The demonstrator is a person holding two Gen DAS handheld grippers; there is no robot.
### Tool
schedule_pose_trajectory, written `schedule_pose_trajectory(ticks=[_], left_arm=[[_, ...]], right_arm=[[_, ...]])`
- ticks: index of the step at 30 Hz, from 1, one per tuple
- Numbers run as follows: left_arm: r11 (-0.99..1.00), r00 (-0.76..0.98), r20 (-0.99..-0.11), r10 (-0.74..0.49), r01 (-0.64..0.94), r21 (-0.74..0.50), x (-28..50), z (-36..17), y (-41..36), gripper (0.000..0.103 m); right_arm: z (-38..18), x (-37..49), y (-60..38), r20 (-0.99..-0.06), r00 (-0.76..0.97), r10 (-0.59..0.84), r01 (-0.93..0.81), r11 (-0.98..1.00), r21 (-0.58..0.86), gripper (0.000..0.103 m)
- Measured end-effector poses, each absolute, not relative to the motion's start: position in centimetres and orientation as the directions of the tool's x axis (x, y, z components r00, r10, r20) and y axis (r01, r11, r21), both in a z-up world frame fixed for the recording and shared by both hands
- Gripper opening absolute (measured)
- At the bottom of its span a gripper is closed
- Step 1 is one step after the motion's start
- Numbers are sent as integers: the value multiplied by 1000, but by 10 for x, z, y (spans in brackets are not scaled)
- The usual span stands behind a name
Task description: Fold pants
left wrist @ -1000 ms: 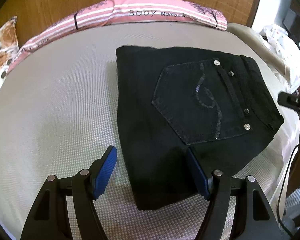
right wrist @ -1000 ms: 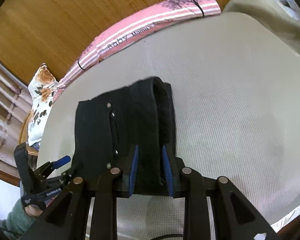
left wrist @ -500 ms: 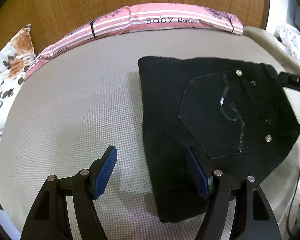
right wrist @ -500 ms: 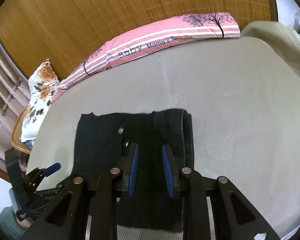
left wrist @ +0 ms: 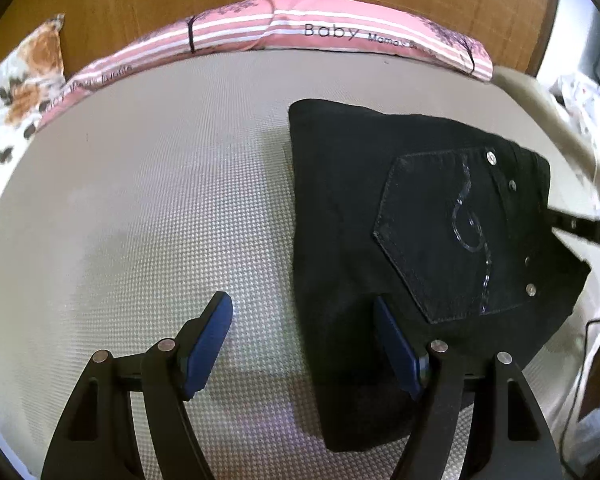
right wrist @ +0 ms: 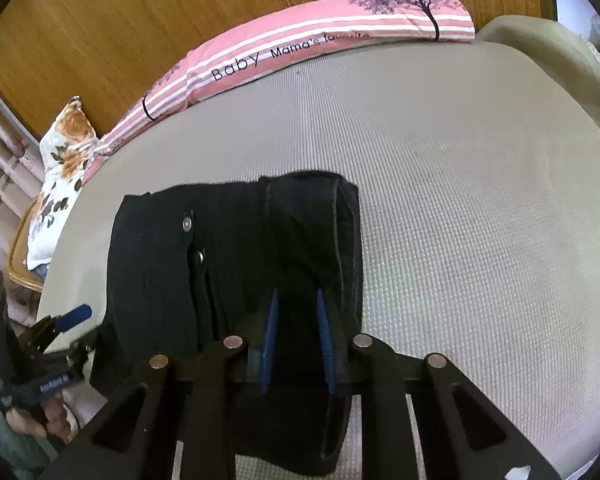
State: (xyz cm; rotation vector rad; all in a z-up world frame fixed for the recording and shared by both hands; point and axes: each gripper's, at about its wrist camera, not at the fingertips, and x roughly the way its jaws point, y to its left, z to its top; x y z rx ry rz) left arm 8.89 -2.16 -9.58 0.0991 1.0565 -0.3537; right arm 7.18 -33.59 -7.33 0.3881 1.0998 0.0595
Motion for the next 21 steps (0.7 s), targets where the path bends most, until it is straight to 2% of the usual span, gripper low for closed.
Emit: schedule_pose_trajectory(ticks=[5, 7, 9, 16, 21], left_arm=[[925, 360, -872, -331, 305, -225, 100, -98, -12, 73], [910, 314, -871, -378, 296, -289, 104, -101, -10, 73], [899, 278, -868, -411, 279, -336, 108, -104, -8, 73], [826, 184, -816, -548, 269, -495, 115, -108, -10, 73], [800, 151, -796, -587, 264, -539, 120, -108, -14, 73]], right_arm=[[-68, 59, -342, -848, 450, 280, 133, 918, 374, 22], [-66, 53, -351, -836, 449, 317, 143, 898, 417, 38], [-68, 49, -361, -823, 447, 349, 158, 875, 457, 42], [-93, 46, -392, -770, 419, 481, 231, 764, 603, 43], [-112, 48, -401, -699, 411, 585, 247, 666, 703, 45]])
